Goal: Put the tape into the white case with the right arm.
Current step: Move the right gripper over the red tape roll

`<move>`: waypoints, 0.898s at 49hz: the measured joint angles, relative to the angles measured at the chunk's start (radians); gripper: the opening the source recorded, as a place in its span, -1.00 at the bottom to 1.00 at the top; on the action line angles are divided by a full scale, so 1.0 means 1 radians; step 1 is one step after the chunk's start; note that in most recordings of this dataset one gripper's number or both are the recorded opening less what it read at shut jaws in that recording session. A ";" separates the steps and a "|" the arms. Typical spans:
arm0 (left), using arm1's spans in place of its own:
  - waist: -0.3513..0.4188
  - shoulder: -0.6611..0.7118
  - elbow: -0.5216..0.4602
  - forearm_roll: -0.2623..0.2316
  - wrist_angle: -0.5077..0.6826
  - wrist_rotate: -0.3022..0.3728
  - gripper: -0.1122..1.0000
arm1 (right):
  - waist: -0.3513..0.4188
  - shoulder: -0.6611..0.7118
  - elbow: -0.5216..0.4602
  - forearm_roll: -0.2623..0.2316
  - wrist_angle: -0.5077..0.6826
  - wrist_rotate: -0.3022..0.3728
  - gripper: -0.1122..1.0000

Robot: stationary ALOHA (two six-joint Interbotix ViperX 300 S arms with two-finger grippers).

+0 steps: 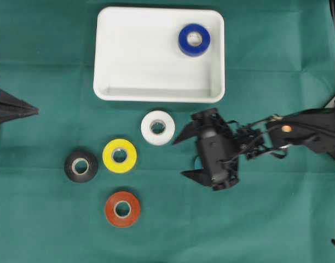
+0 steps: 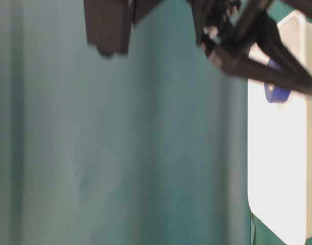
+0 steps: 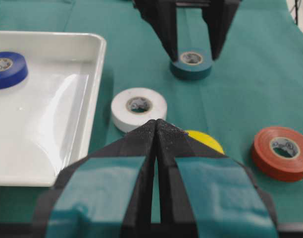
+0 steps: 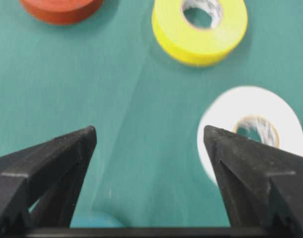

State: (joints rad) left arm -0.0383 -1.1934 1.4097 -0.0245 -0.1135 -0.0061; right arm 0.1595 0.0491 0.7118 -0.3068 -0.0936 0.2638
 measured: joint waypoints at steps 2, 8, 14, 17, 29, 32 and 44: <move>0.000 0.000 0.002 0.000 0.000 0.000 -0.79 | 0.005 0.021 -0.028 0.000 0.006 0.000 0.32; 0.000 0.000 0.009 0.000 0.000 -0.002 -0.79 | 0.017 0.095 -0.117 0.002 0.026 0.002 0.32; 0.002 0.000 0.015 0.002 -0.002 0.000 -0.79 | 0.028 0.153 -0.195 0.000 0.040 0.002 0.32; 0.002 0.000 0.015 0.002 0.000 0.000 -0.79 | 0.031 0.186 -0.241 0.000 0.048 0.002 0.32; 0.000 0.000 0.020 0.000 0.000 0.000 -0.79 | 0.052 0.278 -0.360 0.000 0.058 0.002 0.32; 0.002 0.000 0.021 0.000 0.000 0.000 -0.79 | 0.058 0.295 -0.390 0.000 0.058 0.002 0.32; 0.000 -0.002 0.025 0.000 0.000 0.000 -0.79 | 0.075 0.345 -0.468 0.000 0.058 0.002 0.32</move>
State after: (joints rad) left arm -0.0383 -1.1950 1.4343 -0.0245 -0.1135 -0.0061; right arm 0.2347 0.3942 0.2439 -0.3068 -0.0353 0.2654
